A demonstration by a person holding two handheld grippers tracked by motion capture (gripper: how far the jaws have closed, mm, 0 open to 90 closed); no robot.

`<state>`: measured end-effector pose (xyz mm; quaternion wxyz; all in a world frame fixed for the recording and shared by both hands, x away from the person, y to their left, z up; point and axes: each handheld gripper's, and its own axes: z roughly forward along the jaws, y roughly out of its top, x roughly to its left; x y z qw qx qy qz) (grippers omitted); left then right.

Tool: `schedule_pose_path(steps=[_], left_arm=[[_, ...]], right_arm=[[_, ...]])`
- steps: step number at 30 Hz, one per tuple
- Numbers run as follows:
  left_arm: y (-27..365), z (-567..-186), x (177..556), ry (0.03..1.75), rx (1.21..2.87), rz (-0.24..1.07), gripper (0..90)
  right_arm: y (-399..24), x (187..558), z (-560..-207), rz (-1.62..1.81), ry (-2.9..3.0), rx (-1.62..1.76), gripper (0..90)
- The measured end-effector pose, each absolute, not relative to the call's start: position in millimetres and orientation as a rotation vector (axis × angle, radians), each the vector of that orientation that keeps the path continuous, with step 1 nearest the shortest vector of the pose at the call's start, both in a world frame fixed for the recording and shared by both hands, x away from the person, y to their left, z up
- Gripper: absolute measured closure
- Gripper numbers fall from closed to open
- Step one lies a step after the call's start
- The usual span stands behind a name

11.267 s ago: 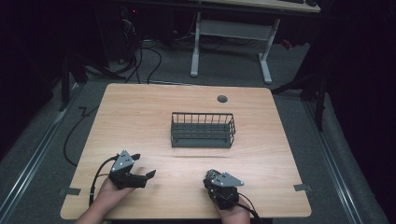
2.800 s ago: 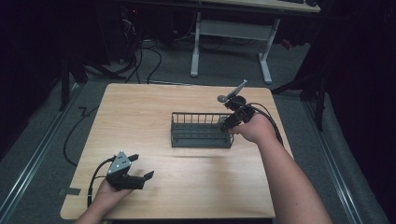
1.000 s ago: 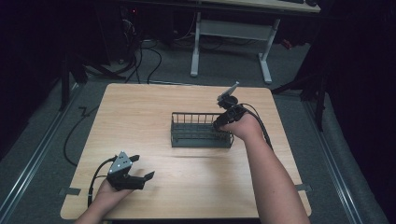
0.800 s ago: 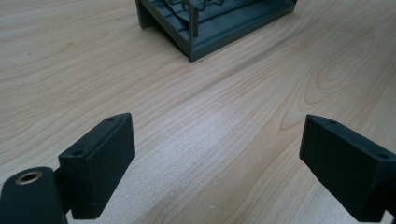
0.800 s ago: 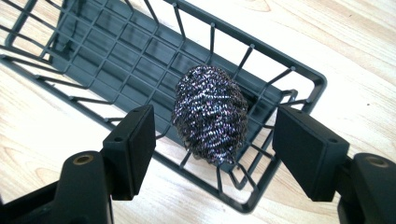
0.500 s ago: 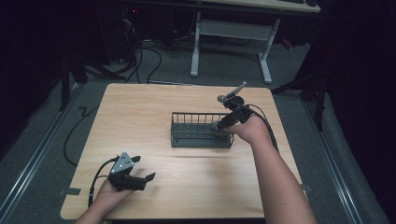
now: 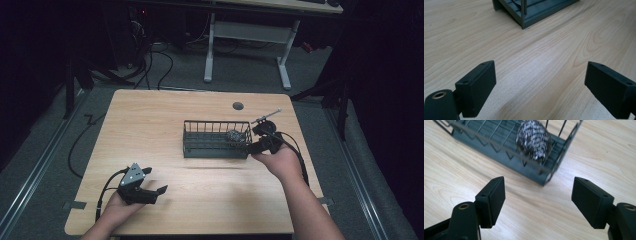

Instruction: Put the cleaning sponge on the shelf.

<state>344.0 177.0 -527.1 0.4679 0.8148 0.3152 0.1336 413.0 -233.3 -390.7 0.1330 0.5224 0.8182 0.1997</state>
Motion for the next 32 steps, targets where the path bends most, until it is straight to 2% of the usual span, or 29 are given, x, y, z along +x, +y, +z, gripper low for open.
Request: schedule_pose_path(steps=[8, 20, 26, 32], left_arm=[[175, -526, 342, 0.768, 1.999, 0.337, 10.8], [174, -527, 340, 0.765, 2.004, 0.335, 10.7], [172, -527, 341, 0.763, 2.015, 0.339, 10.7], [170, -527, 341, 0.76, 2.015, 0.342, 10.7]], right_arm=[[-254, 371, -418, 0.739, 2.272, 1.458, 28.7], [-268, 307, -502, 0.921, 2.169, 1.37, 25.4], [-271, 278, -518, 0.951, 2.074, 1.285, 23.0], [-288, 272, -518, 1.023, 2.048, 1.345, 22.3]])
